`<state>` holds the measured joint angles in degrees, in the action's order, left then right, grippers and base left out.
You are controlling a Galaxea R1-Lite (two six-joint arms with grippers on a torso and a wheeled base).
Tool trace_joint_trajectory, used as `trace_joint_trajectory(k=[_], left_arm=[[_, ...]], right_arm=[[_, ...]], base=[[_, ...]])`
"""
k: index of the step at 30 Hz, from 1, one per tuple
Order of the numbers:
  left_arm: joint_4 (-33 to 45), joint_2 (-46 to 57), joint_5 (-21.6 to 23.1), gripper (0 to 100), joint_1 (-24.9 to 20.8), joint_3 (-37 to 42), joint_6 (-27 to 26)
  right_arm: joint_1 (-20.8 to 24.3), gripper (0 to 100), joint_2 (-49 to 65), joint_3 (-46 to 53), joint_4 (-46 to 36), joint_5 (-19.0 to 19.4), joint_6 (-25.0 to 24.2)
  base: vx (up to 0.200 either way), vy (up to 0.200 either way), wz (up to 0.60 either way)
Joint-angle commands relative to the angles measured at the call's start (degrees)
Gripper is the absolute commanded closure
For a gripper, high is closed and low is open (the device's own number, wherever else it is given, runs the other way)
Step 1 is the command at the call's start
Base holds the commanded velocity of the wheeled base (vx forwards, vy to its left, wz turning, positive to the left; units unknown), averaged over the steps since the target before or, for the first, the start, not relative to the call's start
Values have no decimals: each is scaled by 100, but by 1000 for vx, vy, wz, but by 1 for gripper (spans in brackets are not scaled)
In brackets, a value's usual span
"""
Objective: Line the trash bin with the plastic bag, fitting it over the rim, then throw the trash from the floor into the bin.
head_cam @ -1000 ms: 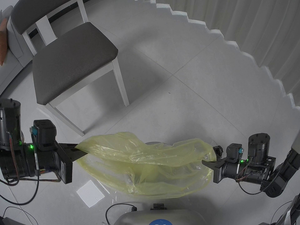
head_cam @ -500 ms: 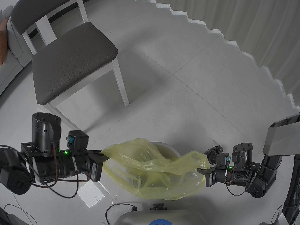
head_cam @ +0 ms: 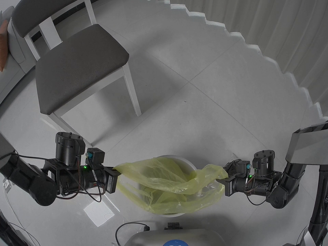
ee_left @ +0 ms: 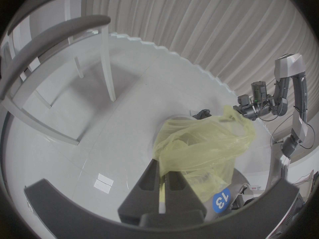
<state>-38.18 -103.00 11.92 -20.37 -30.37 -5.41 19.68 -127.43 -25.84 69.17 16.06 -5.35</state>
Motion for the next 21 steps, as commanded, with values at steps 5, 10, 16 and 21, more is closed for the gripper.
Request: trace_joint_trajectory(k=[5,10,16,21], left_arm=[[-313,-625,56,100,200,136,-12],[-286,-159,293,100,95,672,-12],[-339,-449,337,100,33,497,-4],[-383,-968,311,100,-28,40,93]], right_arm=[[-192,100,25,-527,-527,3,-1],[-43,100,131,-87,-615,3,140],[-43,100,25,-237,-642,3,245],[-192,100,-133,-711,-729,3,228]], base=[[0,0,0],[0,0,0],[0,0,0],[0,0,0]])
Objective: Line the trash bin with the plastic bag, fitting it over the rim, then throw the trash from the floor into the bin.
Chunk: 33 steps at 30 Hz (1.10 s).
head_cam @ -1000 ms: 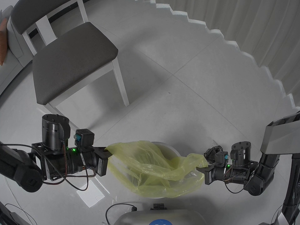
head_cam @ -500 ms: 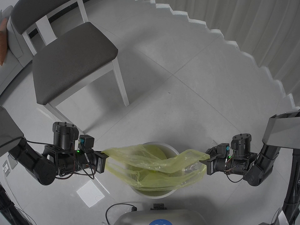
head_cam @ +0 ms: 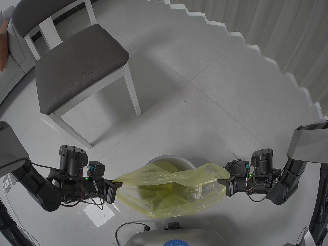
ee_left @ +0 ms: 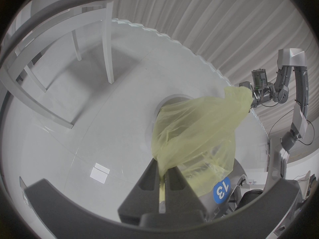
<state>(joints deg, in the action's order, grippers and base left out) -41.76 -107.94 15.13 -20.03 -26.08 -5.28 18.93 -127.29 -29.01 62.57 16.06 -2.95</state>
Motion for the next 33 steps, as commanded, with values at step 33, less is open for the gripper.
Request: trace_joint_trajectory(k=[33], left_arm=[[81,-1485,-10,100,333,-1497,765]], right_arm=[[-584,100,-1210,-4191,-3348,73,14]], base=[[0,0,0]])
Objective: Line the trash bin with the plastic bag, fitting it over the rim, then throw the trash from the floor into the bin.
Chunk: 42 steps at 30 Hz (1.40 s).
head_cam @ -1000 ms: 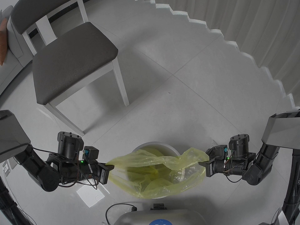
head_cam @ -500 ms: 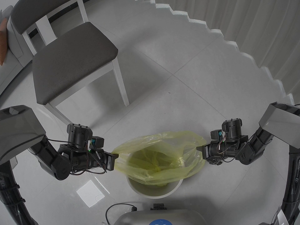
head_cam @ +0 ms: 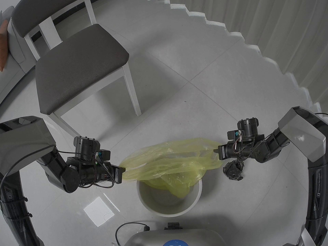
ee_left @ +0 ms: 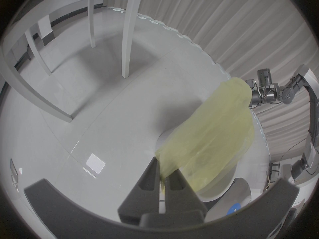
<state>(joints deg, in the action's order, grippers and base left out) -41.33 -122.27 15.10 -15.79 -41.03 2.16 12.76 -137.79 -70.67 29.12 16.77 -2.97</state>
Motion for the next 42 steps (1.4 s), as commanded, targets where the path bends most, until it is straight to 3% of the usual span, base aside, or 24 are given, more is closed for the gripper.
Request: trace_joint_trajectory(k=[1,9,19,35,36,42], left_arm=[[28,-113,-16,100,-100,-10,22],[-51,-394,-34,100,199,-28,-14],[-60,-332,-16,100,234,-1,30],[-148,-482,-34,100,216,-432,303],[-148,-491,-34,100,216,-423,303],[-200,-368,-34,100,199,-388,312]], right_arm=[[60,100,-178,-8,-3,1,34],[174,100,-398,185,50,1,43],[191,100,-398,308,58,1,43],[121,100,-749,-615,-267,124,43],[130,0,-758,-606,-276,124,51],[86,0,-565,-334,-205,124,51]], base=[[0,0,0],[0,0,0],[0,0,0],[0,0,0],[0,0,0],[0,0,0]])
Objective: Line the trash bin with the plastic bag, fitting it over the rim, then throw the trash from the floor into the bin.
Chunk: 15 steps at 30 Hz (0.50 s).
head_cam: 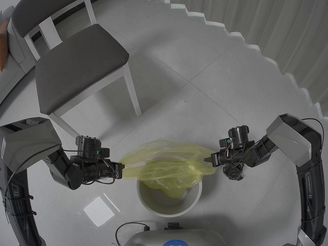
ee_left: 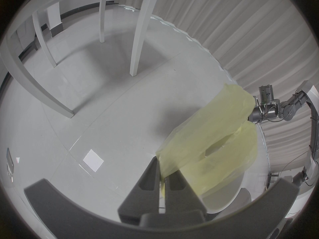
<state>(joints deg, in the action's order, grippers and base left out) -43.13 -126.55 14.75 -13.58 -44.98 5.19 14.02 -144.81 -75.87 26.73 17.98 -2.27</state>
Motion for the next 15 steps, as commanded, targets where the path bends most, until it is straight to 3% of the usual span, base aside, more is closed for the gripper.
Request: trace_joint_trajectory(k=[1,8,14,15], left_arm=[[-38,69,2,100,-31,7,17],[-46,34,-69,100,-57,-54,26],[-55,87,-157,100,-48,174,26],[-152,87,-165,0,-39,236,26]], right_arm=[[-75,0,357,336,42,21,-28],[-374,0,1491,1453,271,557,-11],[-602,0,2089,1927,570,566,16],[-655,0,2387,2042,579,566,16]], base=[[0,0,0],[0,0,0],[0,0,0],[0,0,0]])
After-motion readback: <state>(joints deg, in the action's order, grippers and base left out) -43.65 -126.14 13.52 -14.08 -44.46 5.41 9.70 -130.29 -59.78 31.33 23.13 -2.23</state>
